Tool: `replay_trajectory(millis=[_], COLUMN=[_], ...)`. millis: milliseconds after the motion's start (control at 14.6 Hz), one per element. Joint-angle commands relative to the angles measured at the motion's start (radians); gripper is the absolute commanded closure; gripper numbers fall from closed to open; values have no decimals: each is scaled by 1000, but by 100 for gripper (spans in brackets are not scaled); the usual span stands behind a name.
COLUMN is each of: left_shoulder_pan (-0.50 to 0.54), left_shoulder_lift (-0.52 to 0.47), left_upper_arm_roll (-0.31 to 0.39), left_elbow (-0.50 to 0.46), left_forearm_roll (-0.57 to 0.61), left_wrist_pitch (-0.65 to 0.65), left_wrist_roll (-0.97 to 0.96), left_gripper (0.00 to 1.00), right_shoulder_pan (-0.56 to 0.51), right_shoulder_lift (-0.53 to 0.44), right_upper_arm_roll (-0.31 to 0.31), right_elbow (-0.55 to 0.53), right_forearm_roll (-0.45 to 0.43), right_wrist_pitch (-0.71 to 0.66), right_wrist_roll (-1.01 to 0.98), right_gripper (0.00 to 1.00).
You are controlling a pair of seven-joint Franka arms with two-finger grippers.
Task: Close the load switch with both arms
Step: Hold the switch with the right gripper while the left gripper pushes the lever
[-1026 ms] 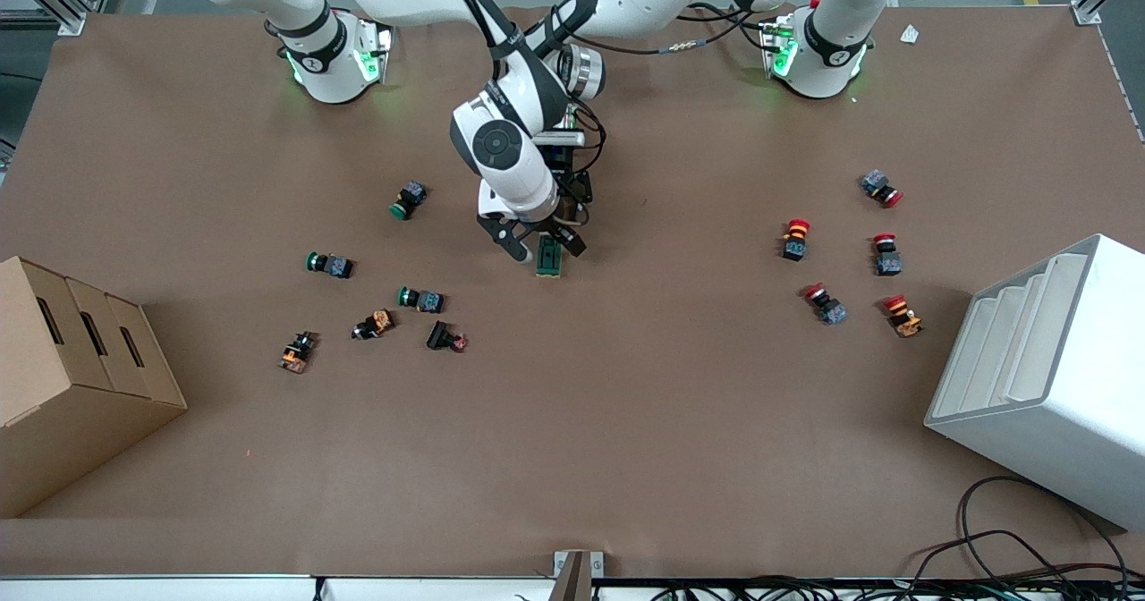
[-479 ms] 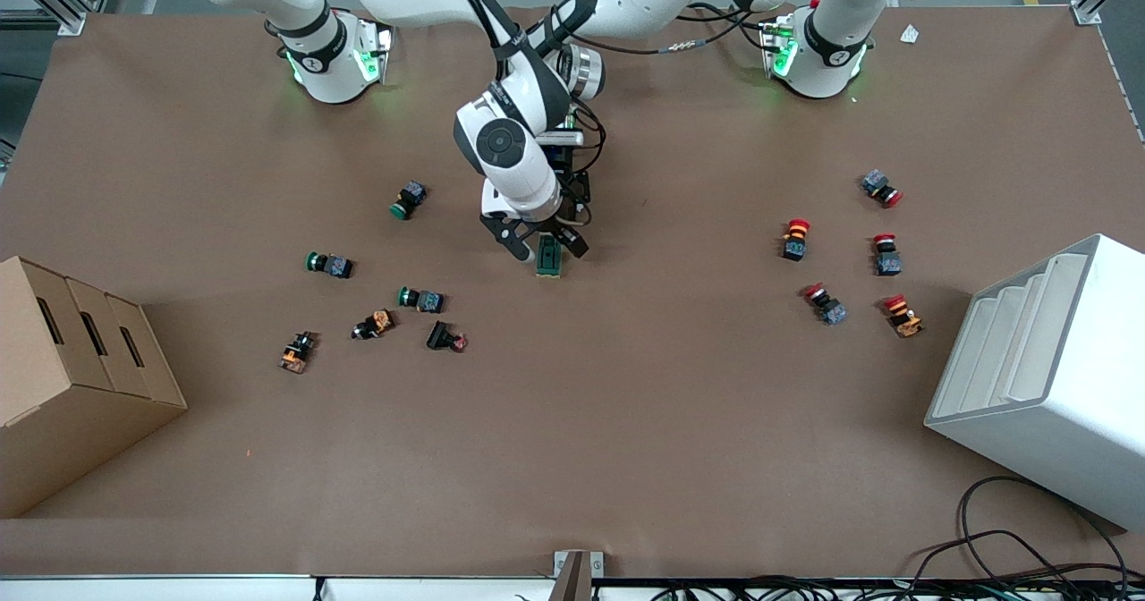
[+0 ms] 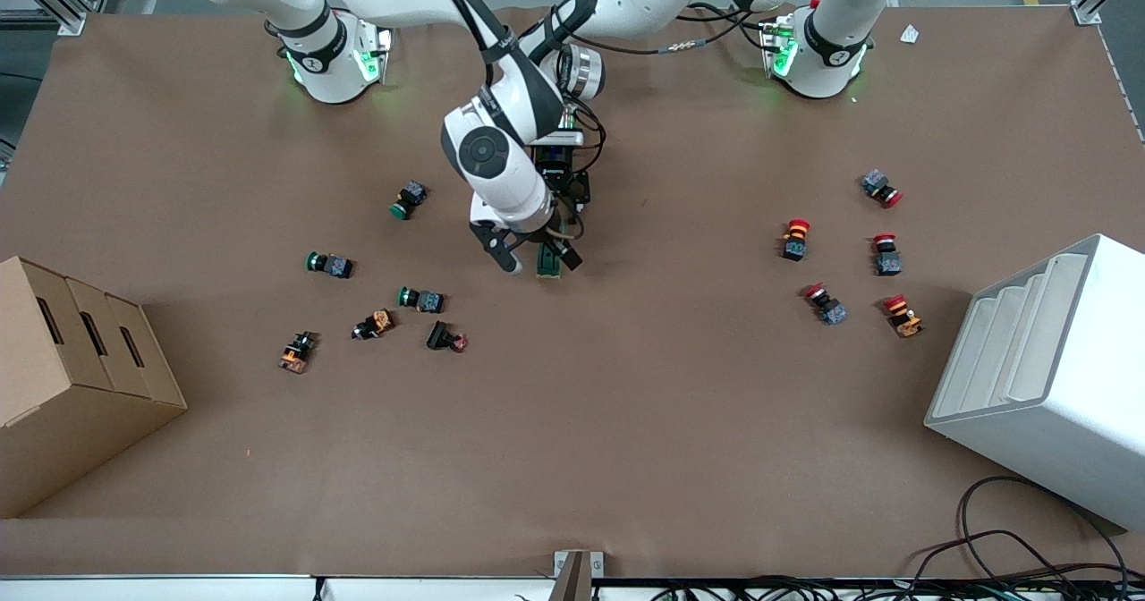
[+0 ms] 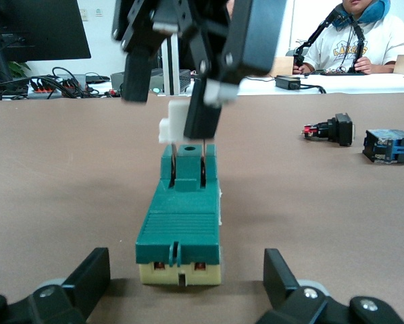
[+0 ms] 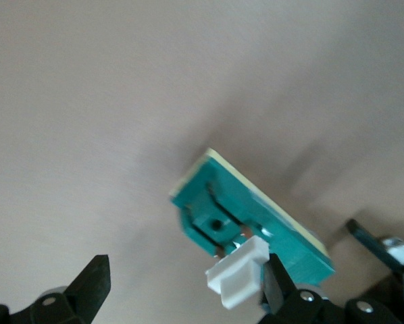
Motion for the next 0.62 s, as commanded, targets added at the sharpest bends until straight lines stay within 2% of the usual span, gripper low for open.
replay_trajectory(millis=[0, 342, 547], left_shoulder_pan=[7, 4, 7], left_shoulder_lift=[70, 68, 71], left_upper_arm_roll=[5, 5, 6], left_elbow=[37, 22, 22], left_forearm_roll=[8, 3, 2], left_wrist_pitch=[49, 49, 49], left_wrist_roll=[28, 26, 25], left_gripper=[0, 0, 0], right_shoulder_pan=[-25, -22, -26], right_shoulder_lift=[18, 37, 69], right_upper_arm_roll=[4, 4, 4], right_elbow=[62, 63, 101], right_forearm_roll=[12, 9, 9], right_wrist_pitch=[-38, -30, -29], right_wrist_roll=[7, 12, 15], right_gripper=[0, 0, 0])
